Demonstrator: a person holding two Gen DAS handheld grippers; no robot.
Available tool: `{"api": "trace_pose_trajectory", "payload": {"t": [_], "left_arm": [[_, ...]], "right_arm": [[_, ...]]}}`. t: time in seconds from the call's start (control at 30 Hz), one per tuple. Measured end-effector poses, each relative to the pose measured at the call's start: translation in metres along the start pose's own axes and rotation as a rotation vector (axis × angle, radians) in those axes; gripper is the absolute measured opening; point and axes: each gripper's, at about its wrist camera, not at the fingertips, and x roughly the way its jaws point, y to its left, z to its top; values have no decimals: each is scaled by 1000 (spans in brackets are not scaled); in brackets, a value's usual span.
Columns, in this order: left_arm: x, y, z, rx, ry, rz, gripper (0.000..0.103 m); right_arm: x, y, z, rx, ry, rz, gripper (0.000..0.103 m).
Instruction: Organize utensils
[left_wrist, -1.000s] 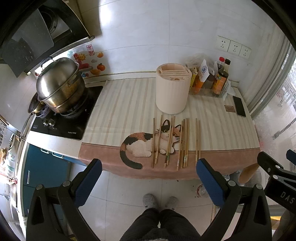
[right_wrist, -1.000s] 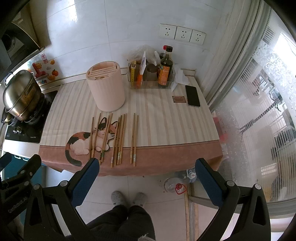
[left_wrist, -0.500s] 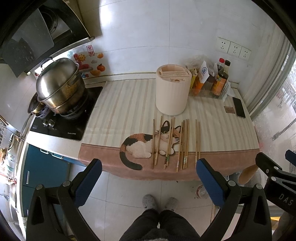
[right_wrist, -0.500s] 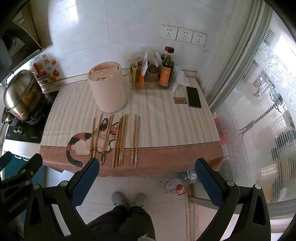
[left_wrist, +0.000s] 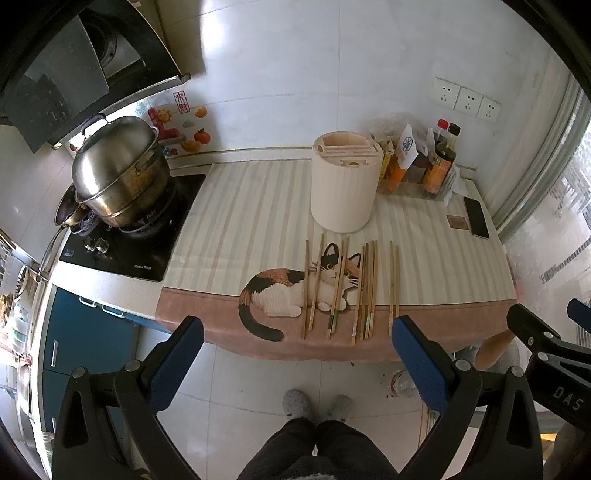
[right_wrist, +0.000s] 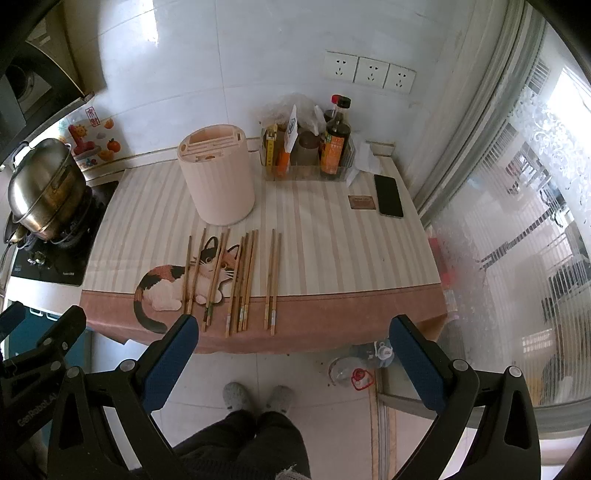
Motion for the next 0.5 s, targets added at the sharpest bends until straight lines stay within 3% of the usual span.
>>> {"api": "trace_pose_trajectory", "payload": {"t": [0.5], "left_arm": [[0, 4, 3, -9, -3, -4, 103]], "right_arm": [[-1, 5, 2, -5, -3, 6, 103]]}}
